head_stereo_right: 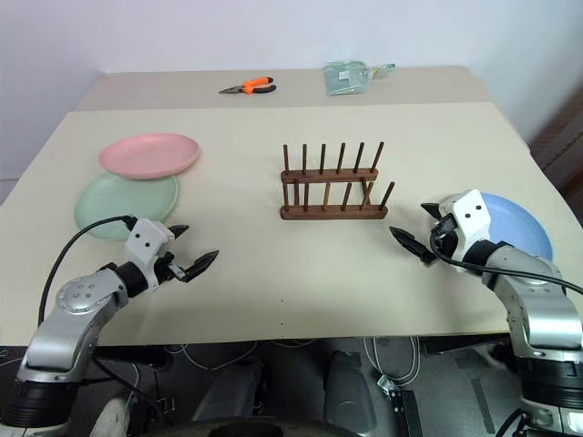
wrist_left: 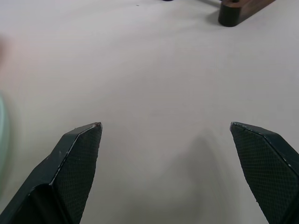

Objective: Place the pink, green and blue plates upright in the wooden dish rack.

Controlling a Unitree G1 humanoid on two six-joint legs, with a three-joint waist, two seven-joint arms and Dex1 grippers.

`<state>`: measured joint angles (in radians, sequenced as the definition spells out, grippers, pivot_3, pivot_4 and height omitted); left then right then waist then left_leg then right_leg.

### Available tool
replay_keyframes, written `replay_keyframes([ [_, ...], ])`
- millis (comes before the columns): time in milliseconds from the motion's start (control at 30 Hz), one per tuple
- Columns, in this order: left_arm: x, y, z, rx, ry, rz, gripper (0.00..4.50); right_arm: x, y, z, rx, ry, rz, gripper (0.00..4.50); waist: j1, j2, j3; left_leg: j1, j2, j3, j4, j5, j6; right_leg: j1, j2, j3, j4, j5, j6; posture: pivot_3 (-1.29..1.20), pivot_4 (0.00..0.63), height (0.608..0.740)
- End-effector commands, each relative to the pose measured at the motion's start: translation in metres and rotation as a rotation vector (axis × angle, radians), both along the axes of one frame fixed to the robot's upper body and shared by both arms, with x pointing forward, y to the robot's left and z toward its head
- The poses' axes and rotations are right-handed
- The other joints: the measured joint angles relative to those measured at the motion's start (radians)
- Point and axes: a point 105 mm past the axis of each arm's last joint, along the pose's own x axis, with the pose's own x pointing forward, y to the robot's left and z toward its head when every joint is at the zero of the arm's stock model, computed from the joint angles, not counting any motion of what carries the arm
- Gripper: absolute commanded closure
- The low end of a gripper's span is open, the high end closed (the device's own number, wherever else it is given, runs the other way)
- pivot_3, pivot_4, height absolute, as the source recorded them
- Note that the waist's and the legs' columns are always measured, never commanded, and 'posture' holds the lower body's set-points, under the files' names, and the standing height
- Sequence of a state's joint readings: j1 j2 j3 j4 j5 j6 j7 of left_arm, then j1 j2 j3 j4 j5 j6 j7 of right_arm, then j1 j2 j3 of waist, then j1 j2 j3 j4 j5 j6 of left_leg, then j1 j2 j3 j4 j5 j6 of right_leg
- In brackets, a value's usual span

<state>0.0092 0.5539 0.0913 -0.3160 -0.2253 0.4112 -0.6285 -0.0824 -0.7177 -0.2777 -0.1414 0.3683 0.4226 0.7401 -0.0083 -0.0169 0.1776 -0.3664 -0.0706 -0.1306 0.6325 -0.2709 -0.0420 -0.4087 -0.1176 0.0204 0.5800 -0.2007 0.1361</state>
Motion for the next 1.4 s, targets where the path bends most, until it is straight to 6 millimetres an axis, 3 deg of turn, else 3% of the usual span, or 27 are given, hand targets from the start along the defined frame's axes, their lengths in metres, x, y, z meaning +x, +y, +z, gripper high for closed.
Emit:
replay_keyframes([
  [33, 0.003, -0.008, 0.014, 0.001, -0.036, -0.039, 0.0, 0.005, 0.003, 0.01, -0.019, -0.066, -0.001, 0.12, 0.0, 0.0, 0.0, 0.0, 0.0, 0.0, 0.0, 0.0, 0.0, 0.0, 0.0, 0.0, 0.0, 0.0, 0.0, 0.0, 0.15, 0.74],
  [267, 0.018, -0.034, 0.016, -0.044, 0.001, -0.167, 0.0, 0.001, 0.014, 0.01, 0.02, -0.042, 0.045, 0.12, 0.001, 0.0, 0.0, 0.0, 0.0, 0.0, 0.0, 0.0, 0.0, 0.0, 0.0, 0.0, 0.0, 0.002, -0.003, 0.0, 0.15, 0.74],
  [567, 0.089, -0.103, 0.0, -0.024, 0.084, -0.398, 0.0, -0.021, 0.046, 0.005, 0.02, -0.07, 0.051, 0.12, 0.024, -0.001, 0.0, -0.001, -0.001, 0.0, 0.001, 0.0, 0.0, 0.0, 0.0, -0.001, 0.0, 0.004, 0.001, 0.0, 0.15, 0.74],
  [667, 0.1, -0.124, -0.012, 0.02, 0.118, -0.469, 0.0, -0.033, 0.056, 0.004, 0.032, -0.084, 0.027, 0.12, 0.023, -0.001, 0.0, -0.003, -0.002, -0.002, 0.002, 0.0, 0.0, -0.001, 0.0, -0.002, -0.001, 0.004, 0.001, 0.0, 0.15, 0.74],
  [767, 0.1, -0.137, -0.024, 0.06, 0.135, -0.529, 0.82, -0.041, 0.063, 0.002, 0.039, -0.096, -0.004, 0.0, 0.021, -0.001, -0.001, -0.004, -0.002, -0.002, 0.002, 0.0, 0.001, -0.001, 0.0, -0.002, -0.001, 0.004, 0.001, 0.0, 0.15, 0.74],
  [967, 0.095, -0.157, -0.028, -0.001, 0.14, -0.586, 3.59, -0.052, 0.065, -0.005, 0.019, -0.075, -0.038, 0.0, 0.022, -0.002, -0.002, -0.003, -0.002, -0.002, 0.003, 0.0, 0.001, 0.0, 0.0, -0.002, -0.001, 0.001, 0.006, 0.0, 0.15, 0.74],
  [1000, 0.094, -0.158, -0.027, -0.005, 0.133, -0.593, 3.76, -0.051, 0.063, -0.005, 0.012, -0.072, -0.041, 0.0, 0.022, -0.002, -0.002, -0.003, -0.002, -0.002, 0.004, 0.0, 0.001, 0.0, 0.0, -0.002, -0.001, 0.001, 0.006, 0.0, 0.15, 0.74],
  [1133, 0.086, -0.155, -0.021, -0.018, 0.099, -0.659, 3.76, -0.054, 0.056, -0.007, -0.026, -0.037, -0.015, 0.0, 0.021, -0.002, -0.002, -0.003, -0.002, -0.002, 0.004, -0.001, 0.001, 0.0, 0.0, -0.002, 0.0, 0.001, 0.006, 0.0, 0.15, 0.74],
  [1400, 0.028, -0.132, -0.015, 0.06, 0.117, -0.941, 3.76, -0.069, 0.036, -0.015, -0.095, 0.08, 0.043, 0.0, 0.02, -0.001, -0.003, -0.003, -0.001, -0.002, 0.004, -0.001, 0.002, 0.0, 0.0, -0.002, 0.001, 0.003, 0.002, 0.0, 0.15, 0.74],
])
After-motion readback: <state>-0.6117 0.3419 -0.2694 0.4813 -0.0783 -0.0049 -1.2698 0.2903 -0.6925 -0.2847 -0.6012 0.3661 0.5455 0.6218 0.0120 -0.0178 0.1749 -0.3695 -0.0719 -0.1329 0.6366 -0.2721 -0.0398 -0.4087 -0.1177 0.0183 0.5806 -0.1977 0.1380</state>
